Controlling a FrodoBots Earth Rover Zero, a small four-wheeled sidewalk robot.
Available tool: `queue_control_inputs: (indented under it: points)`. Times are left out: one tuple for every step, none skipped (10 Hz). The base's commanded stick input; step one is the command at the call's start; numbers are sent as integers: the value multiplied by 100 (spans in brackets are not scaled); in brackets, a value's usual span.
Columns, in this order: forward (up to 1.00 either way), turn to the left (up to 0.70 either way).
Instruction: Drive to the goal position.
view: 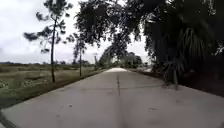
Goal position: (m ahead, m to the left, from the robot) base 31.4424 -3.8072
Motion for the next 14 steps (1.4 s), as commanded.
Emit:
queue_control_inputs:
  points:
    - [85, 0]
    - [85, 0]
    - [85, 0]
    - [85, 0]
    - [85, 0]
    - [85, 0]
    - [85, 0]
    - [85, 0]
    - [85, 0]
    - [85, 0]
    - [85, -11]
    - [85, -34]
    - [85, -34]
    - [85, -13]
